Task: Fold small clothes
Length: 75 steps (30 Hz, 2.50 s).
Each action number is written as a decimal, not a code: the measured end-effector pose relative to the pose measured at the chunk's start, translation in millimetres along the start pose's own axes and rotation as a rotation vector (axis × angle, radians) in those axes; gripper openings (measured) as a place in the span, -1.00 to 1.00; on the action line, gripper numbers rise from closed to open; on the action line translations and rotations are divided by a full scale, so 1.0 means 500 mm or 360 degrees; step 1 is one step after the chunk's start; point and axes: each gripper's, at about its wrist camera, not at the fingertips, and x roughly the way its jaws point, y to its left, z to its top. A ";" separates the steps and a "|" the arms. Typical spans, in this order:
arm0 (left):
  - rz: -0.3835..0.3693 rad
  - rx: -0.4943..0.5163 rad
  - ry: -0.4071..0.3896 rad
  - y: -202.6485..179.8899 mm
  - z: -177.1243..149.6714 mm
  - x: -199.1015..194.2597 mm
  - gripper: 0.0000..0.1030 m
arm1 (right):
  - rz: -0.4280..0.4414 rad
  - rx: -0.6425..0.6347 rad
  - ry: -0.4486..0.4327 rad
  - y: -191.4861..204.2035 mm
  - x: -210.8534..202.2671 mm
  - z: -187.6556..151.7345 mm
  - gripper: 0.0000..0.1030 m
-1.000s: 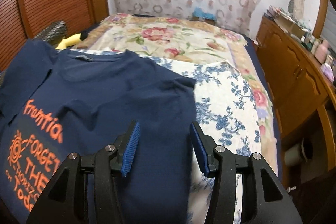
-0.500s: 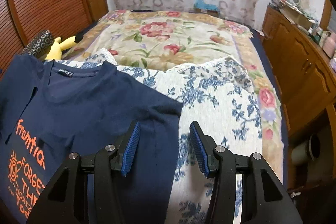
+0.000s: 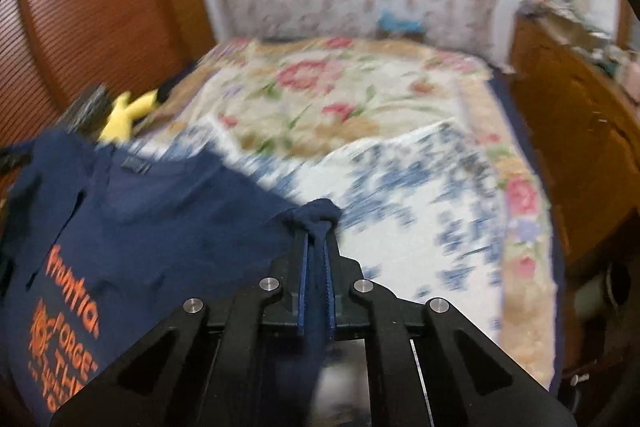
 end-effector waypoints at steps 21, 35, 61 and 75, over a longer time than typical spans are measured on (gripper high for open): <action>-0.0084 -0.0089 0.0042 0.044 0.019 0.021 0.06 | -0.0095 -0.0062 0.0133 0.006 0.043 -0.006 -0.07; -0.0246 -0.0124 0.0051 0.053 0.029 0.029 -0.91 | -0.0077 -0.0080 0.0161 0.010 0.048 -0.002 -0.22; -0.0418 0.0072 -0.0282 -0.073 -0.104 -0.193 -0.98 | 0.0054 -0.0135 -0.0292 0.151 -0.210 -0.078 -0.93; -0.0406 -0.0022 -0.0438 -0.033 -0.246 -0.367 -0.98 | -0.0004 -0.0123 -0.0450 0.168 -0.430 -0.205 -0.93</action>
